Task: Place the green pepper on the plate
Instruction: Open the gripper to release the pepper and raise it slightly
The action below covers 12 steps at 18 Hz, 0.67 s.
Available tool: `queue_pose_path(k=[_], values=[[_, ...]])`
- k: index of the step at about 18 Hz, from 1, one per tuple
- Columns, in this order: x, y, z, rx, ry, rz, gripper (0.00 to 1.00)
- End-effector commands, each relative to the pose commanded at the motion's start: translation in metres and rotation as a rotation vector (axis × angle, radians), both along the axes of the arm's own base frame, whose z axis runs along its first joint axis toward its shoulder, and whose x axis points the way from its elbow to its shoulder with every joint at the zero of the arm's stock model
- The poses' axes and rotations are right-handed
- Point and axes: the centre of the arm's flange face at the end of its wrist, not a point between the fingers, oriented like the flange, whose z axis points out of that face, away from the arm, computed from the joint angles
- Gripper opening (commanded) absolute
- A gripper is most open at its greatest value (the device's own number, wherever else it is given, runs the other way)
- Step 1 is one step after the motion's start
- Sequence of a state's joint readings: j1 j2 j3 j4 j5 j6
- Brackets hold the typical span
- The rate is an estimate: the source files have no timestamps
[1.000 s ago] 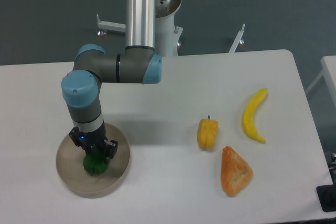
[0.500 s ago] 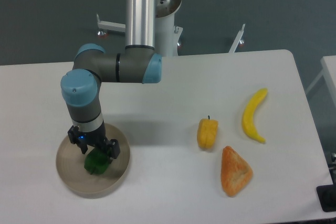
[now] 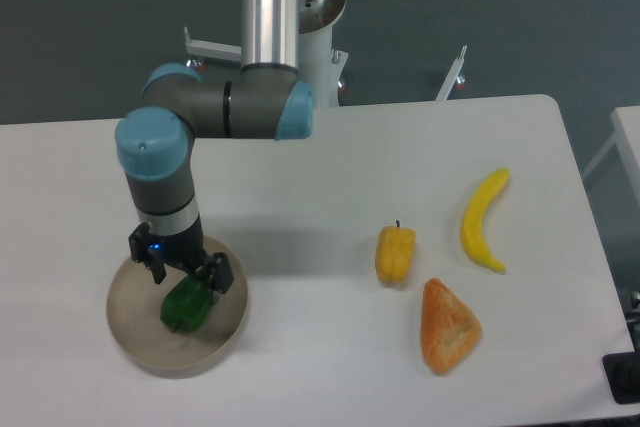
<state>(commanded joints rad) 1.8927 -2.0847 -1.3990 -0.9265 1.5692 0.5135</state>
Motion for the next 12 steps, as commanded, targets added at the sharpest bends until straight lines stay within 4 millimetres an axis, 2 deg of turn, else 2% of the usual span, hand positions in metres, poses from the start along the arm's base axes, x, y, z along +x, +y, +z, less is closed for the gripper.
queue_pose_path(k=[7,12], values=[[-0.107,-0.025,0.033,-0.030,0.056,-0.055,1.00],[-0.147,-0.037,0.035,-0.061,0.099,-0.082,1.00]])
